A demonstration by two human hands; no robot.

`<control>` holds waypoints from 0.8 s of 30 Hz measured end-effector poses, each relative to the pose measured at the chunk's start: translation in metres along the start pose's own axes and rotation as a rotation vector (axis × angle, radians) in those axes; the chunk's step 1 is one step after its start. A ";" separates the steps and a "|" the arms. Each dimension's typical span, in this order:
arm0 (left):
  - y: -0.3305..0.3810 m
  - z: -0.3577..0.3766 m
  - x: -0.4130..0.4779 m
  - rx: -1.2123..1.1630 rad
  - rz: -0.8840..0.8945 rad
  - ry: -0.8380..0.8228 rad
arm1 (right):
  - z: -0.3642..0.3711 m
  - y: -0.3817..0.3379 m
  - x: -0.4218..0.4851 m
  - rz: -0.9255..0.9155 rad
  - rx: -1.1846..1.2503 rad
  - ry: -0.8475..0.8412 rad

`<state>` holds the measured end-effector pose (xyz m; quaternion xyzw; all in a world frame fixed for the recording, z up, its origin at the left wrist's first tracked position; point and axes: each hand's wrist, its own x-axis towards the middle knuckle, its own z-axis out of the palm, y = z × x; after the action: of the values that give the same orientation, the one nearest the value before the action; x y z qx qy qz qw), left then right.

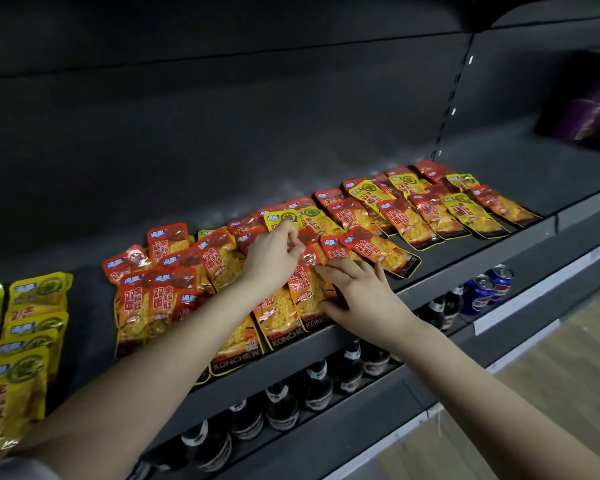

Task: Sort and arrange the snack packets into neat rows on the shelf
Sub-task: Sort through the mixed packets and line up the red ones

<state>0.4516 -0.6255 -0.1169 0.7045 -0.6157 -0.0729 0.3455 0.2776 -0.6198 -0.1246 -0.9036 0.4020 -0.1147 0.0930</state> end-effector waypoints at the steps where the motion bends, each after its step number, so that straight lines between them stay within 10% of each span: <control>1: -0.001 0.000 -0.001 0.025 0.007 0.001 | 0.001 0.001 0.000 -0.009 0.005 0.004; 24: -0.004 -0.007 0.011 -0.023 -0.114 -0.056 | 0.004 0.016 0.035 -0.154 0.005 -0.006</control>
<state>0.4614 -0.6327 -0.1106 0.7320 -0.5831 -0.1190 0.3317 0.2905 -0.6566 -0.1283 -0.9320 0.3308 -0.1196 0.0872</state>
